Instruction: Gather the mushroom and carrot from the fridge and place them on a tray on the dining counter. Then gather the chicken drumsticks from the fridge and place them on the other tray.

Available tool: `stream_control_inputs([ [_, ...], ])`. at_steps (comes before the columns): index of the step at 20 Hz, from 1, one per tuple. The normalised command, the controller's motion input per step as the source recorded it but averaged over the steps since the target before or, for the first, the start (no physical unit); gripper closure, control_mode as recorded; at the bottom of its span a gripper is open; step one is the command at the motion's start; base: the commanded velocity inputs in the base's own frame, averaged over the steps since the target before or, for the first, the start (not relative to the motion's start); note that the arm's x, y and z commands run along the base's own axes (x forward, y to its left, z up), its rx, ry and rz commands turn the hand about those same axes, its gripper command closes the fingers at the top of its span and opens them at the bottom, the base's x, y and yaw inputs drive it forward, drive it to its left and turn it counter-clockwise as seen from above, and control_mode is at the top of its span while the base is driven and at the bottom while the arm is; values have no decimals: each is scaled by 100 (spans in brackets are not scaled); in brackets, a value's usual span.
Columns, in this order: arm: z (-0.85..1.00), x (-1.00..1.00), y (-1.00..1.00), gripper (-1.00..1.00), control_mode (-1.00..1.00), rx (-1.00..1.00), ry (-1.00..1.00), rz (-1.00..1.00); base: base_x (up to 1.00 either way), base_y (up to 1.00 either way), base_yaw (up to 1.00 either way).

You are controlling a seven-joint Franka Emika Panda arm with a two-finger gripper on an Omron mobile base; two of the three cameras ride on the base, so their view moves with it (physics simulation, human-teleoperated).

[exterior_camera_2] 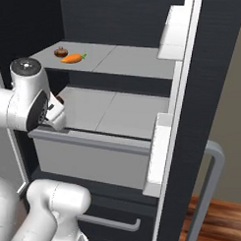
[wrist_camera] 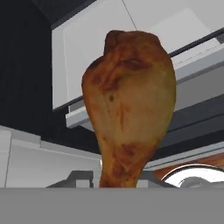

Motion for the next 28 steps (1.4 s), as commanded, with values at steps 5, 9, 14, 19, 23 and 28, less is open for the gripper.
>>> stream_control_inputs([
  [5, 10, -100, -31, 100, -100, 0, 11, 0, 0, 0, 0],
  [9, 0, -97, -48, 100, -100, -3, 2, 0, 0, 0, 0],
  [14, 1, -58, -35, 100, -100, -20, -6, 8, 0, 0, 0],
  [19, -3, -22, -10, 100, -100, -11, -1, 1, 0, 0, 0],
  [23, 0, 0, 0, 100, -100, 0, 0, 0, 0, 0, 0],
  [28, -1, -18, 0, 100, -100, 0, -1, 0, 0, 0, 0],
])
